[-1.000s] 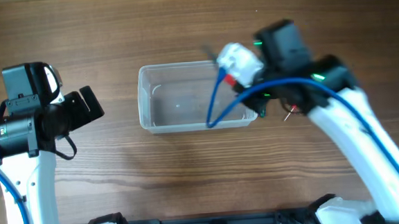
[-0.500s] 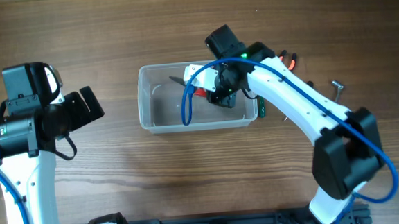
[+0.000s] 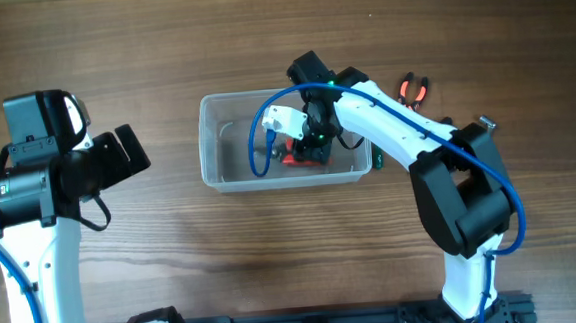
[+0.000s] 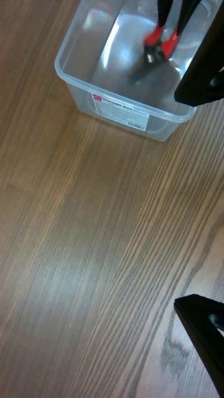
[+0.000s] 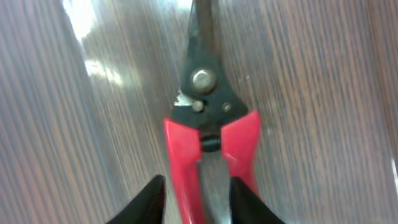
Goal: Pack container
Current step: 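Carry the red cutters with the right gripper into the container and release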
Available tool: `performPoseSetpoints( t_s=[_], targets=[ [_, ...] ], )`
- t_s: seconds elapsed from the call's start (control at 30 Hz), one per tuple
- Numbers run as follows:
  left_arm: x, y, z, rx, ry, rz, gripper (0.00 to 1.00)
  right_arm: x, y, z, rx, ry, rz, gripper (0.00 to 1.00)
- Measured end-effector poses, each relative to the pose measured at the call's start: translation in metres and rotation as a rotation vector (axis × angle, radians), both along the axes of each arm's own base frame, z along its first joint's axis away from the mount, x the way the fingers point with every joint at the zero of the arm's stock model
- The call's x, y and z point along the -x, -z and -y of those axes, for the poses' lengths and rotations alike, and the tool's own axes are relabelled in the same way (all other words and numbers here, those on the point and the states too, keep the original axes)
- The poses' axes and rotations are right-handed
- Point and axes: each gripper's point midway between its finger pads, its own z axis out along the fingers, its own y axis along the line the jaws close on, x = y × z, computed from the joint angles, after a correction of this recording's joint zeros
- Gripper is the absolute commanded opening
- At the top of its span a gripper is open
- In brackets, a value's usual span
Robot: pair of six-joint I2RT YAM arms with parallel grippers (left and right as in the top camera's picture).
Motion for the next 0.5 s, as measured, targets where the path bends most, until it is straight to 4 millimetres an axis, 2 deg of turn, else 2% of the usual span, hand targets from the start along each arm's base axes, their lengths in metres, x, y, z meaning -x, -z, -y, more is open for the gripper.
performPoseSetpoints(
  t_s=[0.1, 0.27, 0.3, 0.33, 0.4, 0.47, 0.5],
  targets=[
    [0.000, 0.000, 0.000, 0.000, 0.000, 0.000, 1.00, 0.000, 0.000, 0.000, -0.001, 0.032, -0.010, 0.59],
    [0.000, 0.000, 0.000, 0.000, 0.000, 0.000, 1.00, -0.001, -0.005, 0.003, 0.017, 0.140, -0.034, 0.66],
    [0.000, 0.000, 0.000, 0.000, 0.000, 0.000, 1.00, -0.002, -0.011, 0.005, 0.025, 0.174, -0.032, 0.83],
    [0.000, 0.000, 0.000, 0.000, 0.000, 0.000, 1.00, -0.007, -0.028, 0.006, 0.023, 0.227, -0.008, 0.97],
    [0.000, 0.000, 0.000, 0.000, 0.000, -0.001, 1.00, -0.013, -0.064, 0.007, -0.003, 0.293, 0.038, 1.00],
    [0.000, 0.000, 0.000, 0.000, 0.000, 0.000, 1.00, -0.025, -0.134, 0.006, -0.105, 0.367, 0.156, 1.00],
    [0.000, 0.000, 0.000, 0.000, 0.000, -0.001, 1.00, -0.029, -0.161, 0.007, -0.155, 0.401, 0.206, 1.00]
  ],
)
